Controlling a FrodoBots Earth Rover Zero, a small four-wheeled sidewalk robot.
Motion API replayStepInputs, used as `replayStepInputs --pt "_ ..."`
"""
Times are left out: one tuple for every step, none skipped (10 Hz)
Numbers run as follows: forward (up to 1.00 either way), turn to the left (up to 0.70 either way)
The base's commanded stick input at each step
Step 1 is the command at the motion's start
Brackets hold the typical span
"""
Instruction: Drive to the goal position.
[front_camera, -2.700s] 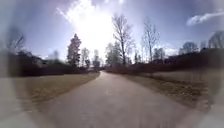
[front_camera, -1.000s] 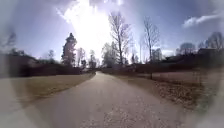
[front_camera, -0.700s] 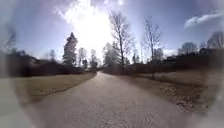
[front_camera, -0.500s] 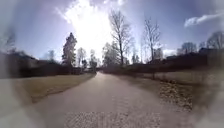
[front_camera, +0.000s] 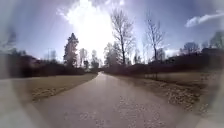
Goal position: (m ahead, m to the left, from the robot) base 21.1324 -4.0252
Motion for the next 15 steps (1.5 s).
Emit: replayStepInputs --pt "1.0 0.0" --pt "1.0 0.0" --pt "1.0 0.19" --pt "1.0 0.27" --pt "1.0 0.27" --pt "1.0 0.27" --pt "1.0 0.27" --pt "1.0 0.27" --pt "1.0 0.27" --pt "1.0 0.2" --pt "1.0 0.03" --pt "1.0 0.09" --pt "1.0 0.27" --pt "1.0 0.27" --pt "1.0 0.27"
